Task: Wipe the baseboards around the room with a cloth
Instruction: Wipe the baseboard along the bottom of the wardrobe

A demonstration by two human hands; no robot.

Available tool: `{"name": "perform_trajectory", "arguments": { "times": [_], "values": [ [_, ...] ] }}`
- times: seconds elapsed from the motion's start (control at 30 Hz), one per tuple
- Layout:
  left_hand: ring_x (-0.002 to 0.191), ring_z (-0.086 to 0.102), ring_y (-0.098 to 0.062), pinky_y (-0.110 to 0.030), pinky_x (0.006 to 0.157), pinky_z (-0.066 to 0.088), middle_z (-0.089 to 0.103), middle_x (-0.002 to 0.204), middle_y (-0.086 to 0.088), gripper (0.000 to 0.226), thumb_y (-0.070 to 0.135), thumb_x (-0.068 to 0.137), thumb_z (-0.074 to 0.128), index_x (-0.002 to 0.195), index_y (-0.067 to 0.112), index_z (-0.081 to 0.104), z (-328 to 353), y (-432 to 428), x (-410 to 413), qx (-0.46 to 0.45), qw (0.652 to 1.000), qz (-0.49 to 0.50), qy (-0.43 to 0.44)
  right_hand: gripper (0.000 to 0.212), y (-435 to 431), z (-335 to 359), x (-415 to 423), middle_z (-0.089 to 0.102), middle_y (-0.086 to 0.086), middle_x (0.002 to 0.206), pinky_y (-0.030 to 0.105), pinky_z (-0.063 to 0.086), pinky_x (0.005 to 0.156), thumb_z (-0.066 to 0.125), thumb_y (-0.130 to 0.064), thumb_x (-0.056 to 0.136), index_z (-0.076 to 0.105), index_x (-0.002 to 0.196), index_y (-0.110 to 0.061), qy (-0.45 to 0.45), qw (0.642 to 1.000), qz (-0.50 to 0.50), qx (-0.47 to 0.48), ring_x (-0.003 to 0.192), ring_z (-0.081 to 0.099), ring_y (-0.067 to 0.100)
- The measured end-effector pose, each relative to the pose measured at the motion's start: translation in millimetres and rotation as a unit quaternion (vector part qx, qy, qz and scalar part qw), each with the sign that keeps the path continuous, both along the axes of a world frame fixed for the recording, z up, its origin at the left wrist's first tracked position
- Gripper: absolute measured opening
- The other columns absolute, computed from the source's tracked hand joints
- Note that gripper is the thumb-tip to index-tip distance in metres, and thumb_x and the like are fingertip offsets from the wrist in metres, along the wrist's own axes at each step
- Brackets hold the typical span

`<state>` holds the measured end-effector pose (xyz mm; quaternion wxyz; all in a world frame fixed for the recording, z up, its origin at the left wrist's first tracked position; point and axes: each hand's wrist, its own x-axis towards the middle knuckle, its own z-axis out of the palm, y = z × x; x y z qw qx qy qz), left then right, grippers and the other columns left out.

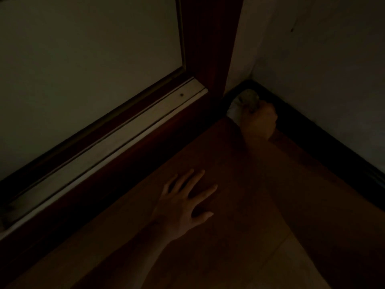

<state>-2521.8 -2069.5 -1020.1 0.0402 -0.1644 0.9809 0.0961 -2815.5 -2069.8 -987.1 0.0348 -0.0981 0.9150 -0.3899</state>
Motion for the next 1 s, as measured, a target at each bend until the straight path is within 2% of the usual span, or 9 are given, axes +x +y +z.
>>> {"name": "perform_trajectory", "arguments": {
  "times": [0.1, 0.2, 0.37, 0.5, 0.6, 0.7, 0.77, 0.9, 1.0],
  "values": [
    [0.155, 0.007, -0.018, -0.046, 0.119, 0.012, 0.007, 0.169, 0.009, 0.066, 0.076, 0.093, 0.033, 0.154, 0.056, 0.016, -1.9, -1.4, 0.0, 0.012, 1.0, -0.003, 0.004, 0.033, -6.0, 0.6, -4.0, 0.064, 0.014, 0.102, 0.027, 0.041, 0.064, 0.054, -0.022, 0.098, 0.046, 0.068, -0.009, -0.013, 0.999, -0.036, -0.025, 0.089, 0.062, 0.026],
    [0.155, 0.003, -0.018, -0.047, 0.12, 0.011, 0.004, 0.169, 0.009, 0.066, 0.076, 0.093, 0.032, 0.153, 0.056, 0.016, -2.3, -2.4, -0.5, 0.009, 1.0, -0.006, 0.003, 0.025, 0.1, -6.5, -1.4, 0.06, 0.008, 0.093, 0.025, 0.04, 0.063, 0.056, -0.022, 0.097, 0.056, 0.077, -0.007, -0.013, 0.999, 0.011, -0.039, 0.08, 0.056, 0.019],
    [0.154, 0.006, -0.018, -0.047, 0.118, 0.013, 0.007, 0.169, 0.009, 0.066, 0.076, 0.093, 0.034, 0.154, 0.055, 0.017, -4.6, -2.7, -0.7, -0.003, 1.0, -0.008, 0.005, 0.043, 2.0, -0.3, -7.5, 0.04, -0.009, 0.067, 0.018, 0.027, 0.047, 0.055, -0.022, 0.099, 0.035, 0.061, -0.023, -0.033, 0.999, 0.027, -0.028, 0.057, 0.037, 0.0],
    [0.155, 0.0, -0.016, -0.045, 0.119, 0.008, 0.0, 0.169, 0.011, 0.068, 0.078, 0.092, 0.031, 0.154, 0.057, 0.011, -6.1, -5.7, -2.8, 0.002, 1.0, -0.016, -0.004, 0.023, 6.2, -0.8, 22.7, 0.058, 0.002, 0.083, 0.02, 0.04, 0.061, 0.063, -0.025, 0.095, 0.065, 0.085, -0.005, -0.043, 0.993, 0.079, -0.08, 0.076, 0.054, 0.012],
    [0.155, -0.004, -0.013, -0.042, 0.12, 0.002, -0.003, 0.168, 0.013, 0.067, 0.079, 0.092, 0.032, 0.153, 0.059, 0.011, -1.7, -6.6, -4.3, 0.011, 1.0, -0.019, -0.013, 0.027, 14.6, 1.2, 42.2, 0.057, -0.001, 0.074, 0.012, 0.037, 0.054, 0.066, -0.023, 0.093, 0.059, 0.072, -0.008, -0.072, 0.985, 0.122, -0.101, 0.073, 0.055, 0.013],
    [0.155, -0.004, -0.014, -0.041, 0.122, 0.0, 0.002, 0.168, 0.012, 0.065, 0.076, 0.093, 0.034, 0.153, 0.056, 0.016, 7.5, -5.7, -5.7, 0.021, 0.999, -0.025, -0.029, 0.029, 18.9, -1.1, 64.8, 0.058, 0.007, 0.071, 0.02, 0.042, 0.052, 0.068, -0.02, 0.091, 0.059, 0.073, 0.001, -0.104, 0.976, 0.162, -0.103, 0.066, 0.054, 0.015],
    [0.155, 0.0, -0.016, -0.041, 0.122, 0.004, 0.011, 0.168, 0.008, 0.063, 0.072, 0.096, 0.036, 0.154, 0.052, 0.023, 11.8, 0.5, -6.6, 0.018, 0.999, -0.019, -0.03, 0.028, 21.7, -5.5, 82.8, 0.054, 0.003, 0.065, 0.018, 0.038, 0.048, 0.071, -0.019, 0.088, 0.057, 0.07, -0.003, -0.129, 0.964, 0.194, -0.13, 0.062, 0.051, 0.012],
    [0.149, 0.026, -0.025, -0.045, 0.118, 0.028, 0.03, 0.163, -0.002, 0.06, 0.062, 0.1, 0.035, 0.155, 0.039, 0.032, 14.0, 25.5, -8.2, -0.021, 0.999, 0.024, -0.034, 0.032, 24.9, -9.1, 106.7, 0.048, -0.009, 0.059, 0.017, 0.036, 0.051, 0.077, -0.018, 0.084, 0.055, 0.062, -0.014, -0.186, 0.933, 0.26, -0.162, 0.056, 0.047, 0.004],
    [0.152, 0.018, -0.025, -0.046, 0.122, 0.022, 0.019, 0.167, -0.001, 0.062, 0.062, 0.103, 0.027, 0.159, 0.036, 0.021, 15.6, 35.5, -8.0, -0.012, 0.997, 0.044, -0.056, 0.04, 30.3, -4.8, 114.3, 0.046, -0.015, 0.058, 0.013, 0.034, 0.051, 0.077, -0.02, 0.084, 0.048, 0.057, -0.023, -0.188, 0.94, 0.244, -0.145, 0.054, 0.044, -0.002]
  ]
}}
